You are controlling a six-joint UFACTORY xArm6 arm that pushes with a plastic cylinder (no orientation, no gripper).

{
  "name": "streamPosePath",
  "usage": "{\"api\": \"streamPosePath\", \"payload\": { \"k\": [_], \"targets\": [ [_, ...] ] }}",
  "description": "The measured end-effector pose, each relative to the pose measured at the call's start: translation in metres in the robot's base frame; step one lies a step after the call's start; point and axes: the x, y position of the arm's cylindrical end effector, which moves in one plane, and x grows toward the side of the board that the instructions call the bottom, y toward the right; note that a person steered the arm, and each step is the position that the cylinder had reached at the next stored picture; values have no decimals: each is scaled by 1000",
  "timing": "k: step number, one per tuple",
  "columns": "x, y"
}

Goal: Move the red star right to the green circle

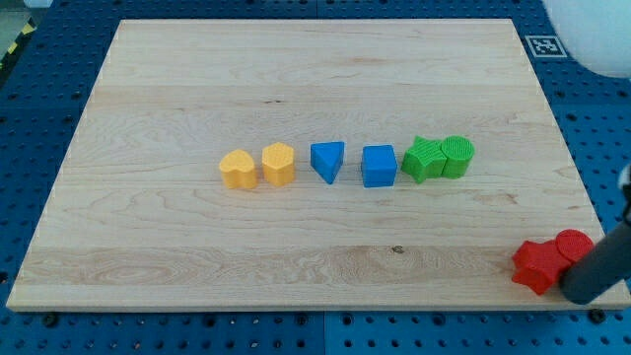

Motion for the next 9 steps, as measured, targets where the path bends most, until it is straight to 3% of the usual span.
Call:
{"api": "streamPosePath", "payload": {
  "k": [2,5,9],
  "targets": [
    [-26,-61],
    [-41,-25],
    [-117,-21]
  ]
}}
